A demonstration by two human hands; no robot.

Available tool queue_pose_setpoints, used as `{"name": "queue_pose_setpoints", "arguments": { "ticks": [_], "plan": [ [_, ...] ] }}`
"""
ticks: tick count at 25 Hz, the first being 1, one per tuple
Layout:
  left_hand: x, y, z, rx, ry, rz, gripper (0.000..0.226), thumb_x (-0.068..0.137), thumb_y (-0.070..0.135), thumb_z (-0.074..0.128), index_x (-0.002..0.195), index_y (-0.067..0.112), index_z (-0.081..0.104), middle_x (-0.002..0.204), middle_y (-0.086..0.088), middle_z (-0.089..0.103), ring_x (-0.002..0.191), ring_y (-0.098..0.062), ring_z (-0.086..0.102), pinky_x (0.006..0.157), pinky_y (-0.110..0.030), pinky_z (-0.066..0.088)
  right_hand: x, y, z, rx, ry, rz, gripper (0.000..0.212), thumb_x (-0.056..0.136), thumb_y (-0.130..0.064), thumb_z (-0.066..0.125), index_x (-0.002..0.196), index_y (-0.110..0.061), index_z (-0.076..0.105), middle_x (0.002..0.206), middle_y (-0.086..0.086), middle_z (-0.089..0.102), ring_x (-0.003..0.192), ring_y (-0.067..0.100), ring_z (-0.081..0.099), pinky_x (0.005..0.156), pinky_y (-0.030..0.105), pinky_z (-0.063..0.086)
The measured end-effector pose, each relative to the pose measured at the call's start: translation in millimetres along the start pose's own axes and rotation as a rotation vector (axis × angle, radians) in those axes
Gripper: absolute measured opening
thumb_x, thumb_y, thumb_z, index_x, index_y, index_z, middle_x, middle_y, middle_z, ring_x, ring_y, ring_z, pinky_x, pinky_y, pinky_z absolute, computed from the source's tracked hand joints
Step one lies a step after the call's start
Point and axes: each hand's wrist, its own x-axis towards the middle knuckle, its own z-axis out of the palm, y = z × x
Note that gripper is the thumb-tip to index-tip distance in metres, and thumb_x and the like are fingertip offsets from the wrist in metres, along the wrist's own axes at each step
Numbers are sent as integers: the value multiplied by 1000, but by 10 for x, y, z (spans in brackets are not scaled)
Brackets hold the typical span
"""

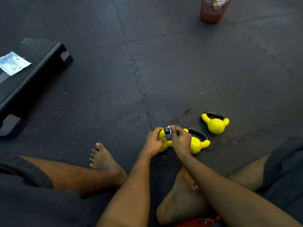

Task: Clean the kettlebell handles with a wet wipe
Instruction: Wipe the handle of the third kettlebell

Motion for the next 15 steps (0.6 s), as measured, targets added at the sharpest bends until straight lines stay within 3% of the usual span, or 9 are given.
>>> {"name": "queue_pose_setpoints", "arguments": {
  "ticks": [5,7,10,15],
  "plan": [
    [-6,-24,-47,25,22,47,40,85,6,65,122,18,57,100,-2,62,92,-18,55,75,-21,36,87,161,-88,-81,2,118,24,96,-26,57,94,-12,76,86,10,74,83,24,64,65,27,34],
    [-6,-33,-45,0,34,39,38,85,4,65,119,19,58,100,2,62,92,-14,55,75,-19,36,85,18,-22,-87,-25,44,22,95,-26,58,96,-14,76,87,5,75,80,17,64,65,22,35],
    [-8,-50,-51,-60,35,12,39,84,4,68,116,21,56,113,2,65,108,-11,58,88,-21,41,34,-15,0,-21,-31,-17,22,95,-27,59,104,-16,76,97,-1,76,86,9,64,70,12,40],
    [28,-79,-77,-73,40,-1,40,83,6,70,116,19,52,120,-2,67,114,-12,59,95,-25,45,102,103,-104,-148,-9,103,26,97,-25,55,87,-9,74,83,13,73,81,29,64,66,32,38]
  ]
}}
